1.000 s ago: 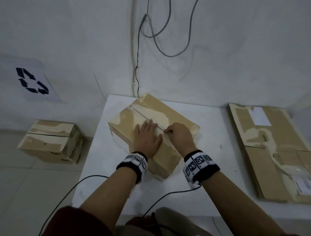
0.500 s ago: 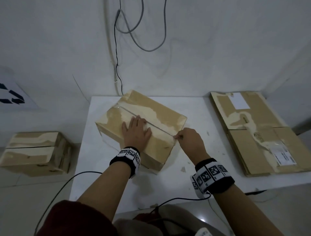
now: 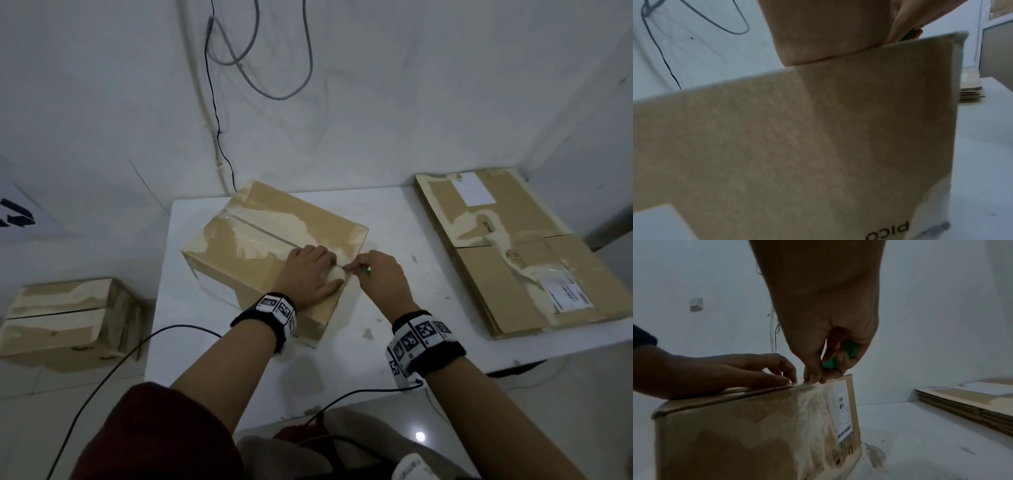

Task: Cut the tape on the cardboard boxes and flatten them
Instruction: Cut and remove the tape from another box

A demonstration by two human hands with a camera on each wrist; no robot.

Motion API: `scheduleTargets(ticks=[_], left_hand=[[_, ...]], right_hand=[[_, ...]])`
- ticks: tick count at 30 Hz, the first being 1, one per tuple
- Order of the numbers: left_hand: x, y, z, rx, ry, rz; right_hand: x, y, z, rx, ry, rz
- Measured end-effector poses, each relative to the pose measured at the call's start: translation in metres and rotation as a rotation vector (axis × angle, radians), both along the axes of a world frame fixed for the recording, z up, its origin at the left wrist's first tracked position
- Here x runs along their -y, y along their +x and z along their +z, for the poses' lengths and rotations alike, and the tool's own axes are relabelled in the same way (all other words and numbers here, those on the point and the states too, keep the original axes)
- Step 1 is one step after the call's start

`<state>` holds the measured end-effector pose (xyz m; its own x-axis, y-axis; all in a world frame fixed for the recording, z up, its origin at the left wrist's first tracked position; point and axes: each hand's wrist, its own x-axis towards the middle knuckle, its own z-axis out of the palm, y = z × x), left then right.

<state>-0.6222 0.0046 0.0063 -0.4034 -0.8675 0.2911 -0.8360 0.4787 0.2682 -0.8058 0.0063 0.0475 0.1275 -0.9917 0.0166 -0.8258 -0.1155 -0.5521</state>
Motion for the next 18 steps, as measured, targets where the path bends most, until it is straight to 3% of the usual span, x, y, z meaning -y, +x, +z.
scheduleTargets(ticks=[8, 12, 15, 18], left_hand=[[0.011, -0.016, -0.003, -0.032, -0.071, 0.032], [0.012, -0.016, -0.003, -0.090, -0.068, 0.042], [0.012, -0.018, -0.004, -0.096, -0.045, 0.025], [0.014, -0.018, -0.006, -0.119, -0.026, 0.026]], right_hand=[[-0.002, -0.001, -0.009, 0.060, -0.048, -0.027], [0.003, -0.010, -0.010, 0.133, -0.022, 0.074], [-0.008, -0.014, -0.014, 0.011, -0.194, 0.134], [-0.021, -0.022, -0.019, 0.031, -0.406, 0.045]])
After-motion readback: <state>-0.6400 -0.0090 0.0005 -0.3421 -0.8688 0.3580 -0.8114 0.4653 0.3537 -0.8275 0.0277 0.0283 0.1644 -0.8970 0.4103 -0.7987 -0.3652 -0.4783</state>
